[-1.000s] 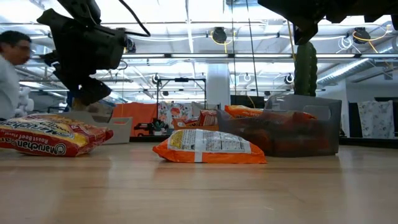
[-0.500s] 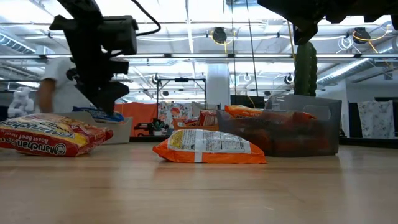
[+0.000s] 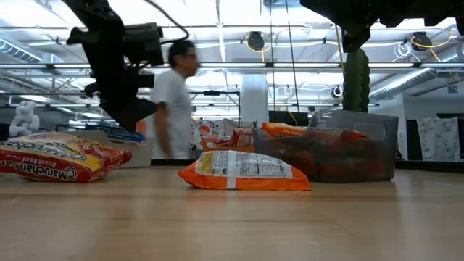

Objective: Sort Maruchan noodles
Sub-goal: Put the blue noodle pack into the gray bin, then put the orange noodle pack into the black bin

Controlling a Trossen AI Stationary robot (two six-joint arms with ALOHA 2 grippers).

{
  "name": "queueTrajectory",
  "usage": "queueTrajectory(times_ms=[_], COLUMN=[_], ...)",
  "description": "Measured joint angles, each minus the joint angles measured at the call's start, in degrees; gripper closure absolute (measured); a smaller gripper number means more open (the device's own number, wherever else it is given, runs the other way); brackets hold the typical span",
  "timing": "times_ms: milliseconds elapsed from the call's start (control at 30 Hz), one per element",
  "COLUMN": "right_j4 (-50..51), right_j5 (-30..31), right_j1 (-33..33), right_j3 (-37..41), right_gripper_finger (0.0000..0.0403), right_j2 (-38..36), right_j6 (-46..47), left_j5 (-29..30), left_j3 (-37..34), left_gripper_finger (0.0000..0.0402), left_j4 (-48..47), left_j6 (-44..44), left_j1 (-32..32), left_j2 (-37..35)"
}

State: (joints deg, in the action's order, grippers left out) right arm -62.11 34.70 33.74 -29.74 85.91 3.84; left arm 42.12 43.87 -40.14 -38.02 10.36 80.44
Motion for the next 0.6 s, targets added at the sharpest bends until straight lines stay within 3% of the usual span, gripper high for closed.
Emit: queueTrajectory(times_ms=[200, 600], right_j4=[0.0, 0.2], right_j5=[0.0, 0.0], right_j1=[0.0, 0.0], right_j3=[0.0, 0.0], right_gripper_finger=[0.0291, 0.0291], right_j2=[0.0, 0.0], right_j6=[0.0, 0.0], left_j5=[0.5, 7.1], left_j3=[-4.6, -6.2], left_gripper_finger=[0.0309, 0.0309], left_j4=[2.8, 3.0], left_j6=[0.9, -1.4], left_j1=[2.0, 3.4], left_j2=[0.0, 0.0])
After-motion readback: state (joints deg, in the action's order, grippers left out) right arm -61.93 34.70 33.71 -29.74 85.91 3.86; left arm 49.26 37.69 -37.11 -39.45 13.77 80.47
